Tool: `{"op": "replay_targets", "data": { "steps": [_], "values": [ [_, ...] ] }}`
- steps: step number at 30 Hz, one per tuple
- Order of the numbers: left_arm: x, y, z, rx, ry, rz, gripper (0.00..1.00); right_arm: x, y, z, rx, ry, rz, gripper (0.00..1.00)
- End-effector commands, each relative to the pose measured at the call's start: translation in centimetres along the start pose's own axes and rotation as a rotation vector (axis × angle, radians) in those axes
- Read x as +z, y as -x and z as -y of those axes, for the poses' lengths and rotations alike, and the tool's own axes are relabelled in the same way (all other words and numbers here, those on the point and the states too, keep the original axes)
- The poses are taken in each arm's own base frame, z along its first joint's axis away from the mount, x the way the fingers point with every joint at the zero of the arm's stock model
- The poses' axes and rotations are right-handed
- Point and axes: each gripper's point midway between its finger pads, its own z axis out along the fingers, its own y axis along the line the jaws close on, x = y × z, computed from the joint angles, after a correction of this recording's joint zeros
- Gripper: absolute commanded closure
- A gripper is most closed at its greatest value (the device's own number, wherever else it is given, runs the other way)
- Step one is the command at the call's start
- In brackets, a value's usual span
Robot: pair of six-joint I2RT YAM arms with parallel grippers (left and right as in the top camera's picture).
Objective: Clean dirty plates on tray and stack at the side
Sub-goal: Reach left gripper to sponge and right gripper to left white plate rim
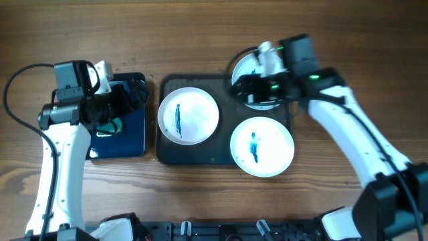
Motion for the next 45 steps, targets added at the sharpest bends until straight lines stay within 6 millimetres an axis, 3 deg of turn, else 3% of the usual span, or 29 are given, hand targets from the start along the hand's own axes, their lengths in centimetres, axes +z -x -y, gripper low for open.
{"op": "replay_targets", "data": {
  "steps": [1,6,11,17,28,34,40,43,45],
  "values": [
    [1.1,0.0,0.0,0.000,0.051,-0.014,0.00,3.1,0.1,-0.1,-0.015,-0.178,-0.034,0.24],
    [1.6,-0.3,-1.4,-0.016,0.262,0.025,0.01,6.9,-1.6,0.1,-0.010,-0.278,-0.145,0.29],
    [1.9,-1.5,-0.6,0.077,0.348,0.022,0.03,9.8,-2.4,0.6,-0.006,-0.295,-0.210,0.44],
    [3.0,-2.9,0.1,0.043,0.360,-0.011,0.00,12.6,-3.6,3.0,0.103,-0.364,-0.233,0.60],
    [5.2,-3.0,-0.7,0.041,0.391,-0.048,0.01,14.6,-4.6,3.3,0.174,-0.358,-0.242,0.63],
    [5.0,-3.0,-1.3,0.071,0.409,-0.060,0.01,15.2,-4.8,3.1,0.158,-0.351,-0.245,0.79],
    [4.3,-2.1,-3.5,0.007,0.438,-0.049,0.04,15.6,-5.2,3.4,0.161,-0.356,-0.257,0.94],
    [4.1,-1.6,-4.9,-0.016,0.456,-0.047,0.17,15.6,-5.1,3.3,0.160,-0.354,-0.253,0.96],
    [4.3,-1.2,-6.3,-0.051,0.474,-0.051,0.19,15.6,-5.1,3.3,0.162,-0.354,-0.253,0.96]
  ]
}}
